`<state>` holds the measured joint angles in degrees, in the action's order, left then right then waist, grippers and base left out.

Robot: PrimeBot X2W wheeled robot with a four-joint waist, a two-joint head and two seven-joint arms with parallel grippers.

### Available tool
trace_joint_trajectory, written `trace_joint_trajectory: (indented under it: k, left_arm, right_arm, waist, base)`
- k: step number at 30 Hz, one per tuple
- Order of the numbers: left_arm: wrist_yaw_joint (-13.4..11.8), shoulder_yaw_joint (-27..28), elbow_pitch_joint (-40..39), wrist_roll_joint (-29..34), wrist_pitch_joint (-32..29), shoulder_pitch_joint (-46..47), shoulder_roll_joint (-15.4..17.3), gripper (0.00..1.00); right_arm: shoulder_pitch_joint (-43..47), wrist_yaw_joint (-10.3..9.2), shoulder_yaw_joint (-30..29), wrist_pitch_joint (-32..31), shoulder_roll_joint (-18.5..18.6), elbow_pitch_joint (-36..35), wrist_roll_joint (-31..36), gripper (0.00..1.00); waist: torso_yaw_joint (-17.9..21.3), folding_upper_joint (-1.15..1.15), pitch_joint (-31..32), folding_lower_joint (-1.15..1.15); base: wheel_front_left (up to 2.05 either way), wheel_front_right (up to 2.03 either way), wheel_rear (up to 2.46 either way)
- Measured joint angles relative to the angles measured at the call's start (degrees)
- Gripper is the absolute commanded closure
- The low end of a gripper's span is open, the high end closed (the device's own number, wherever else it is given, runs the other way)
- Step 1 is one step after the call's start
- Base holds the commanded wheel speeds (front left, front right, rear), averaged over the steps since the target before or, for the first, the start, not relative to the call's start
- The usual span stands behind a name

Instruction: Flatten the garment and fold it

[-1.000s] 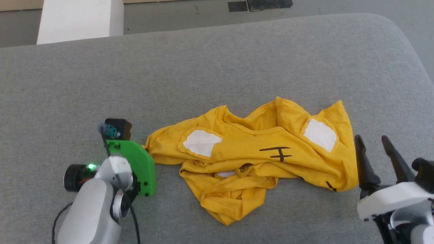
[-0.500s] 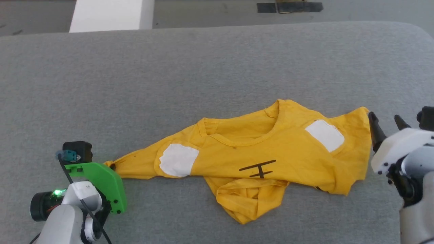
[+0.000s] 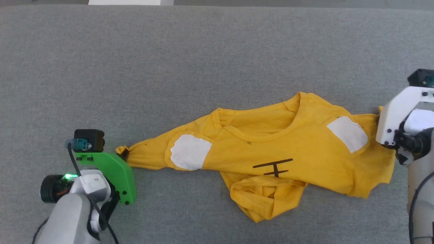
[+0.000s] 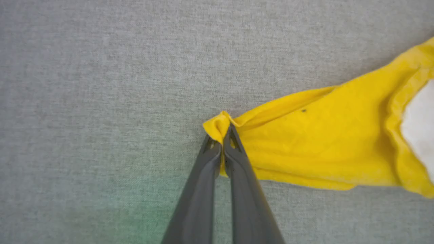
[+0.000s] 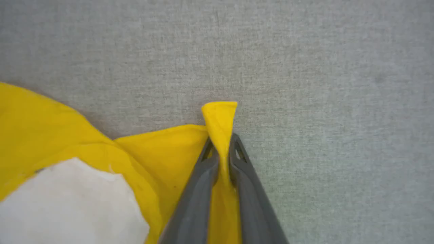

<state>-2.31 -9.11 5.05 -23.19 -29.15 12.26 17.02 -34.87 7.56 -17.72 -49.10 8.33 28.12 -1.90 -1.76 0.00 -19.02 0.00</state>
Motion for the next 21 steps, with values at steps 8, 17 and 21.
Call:
trace_joint_trajectory:
  k: [8,17,21]
  left_arm:
    - [4.39,-0.38,-1.53,3.90,3.15,7.17,7.17,1.00]
    - [6.30,0.05,1.66,15.14,8.68,33.14,17.96,1.00]
    - [4.74,0.44,5.95,19.35,13.38,46.30,19.84,1.00]
  right_arm:
    - [-3.75,0.01,6.03,3.05,1.68,-5.24,-0.67,1.00]
    - [-23.93,0.01,12.30,10.50,4.47,-8.33,-1.79,1.00]
    - [-33.10,0.01,14.02,14.66,4.79,-8.36,-1.41,1.00]
  waist:
    - [1.79,0.00,-0.40,0.00]
    - [3.33,0.00,-5.71,0.01]
    - [4.17,0.00,-8.76,0.01]
  base:
    - [0.00,0.00,0.00]
    - [0.00,0.00,0.00]
    - [0.00,0.00,0.00]
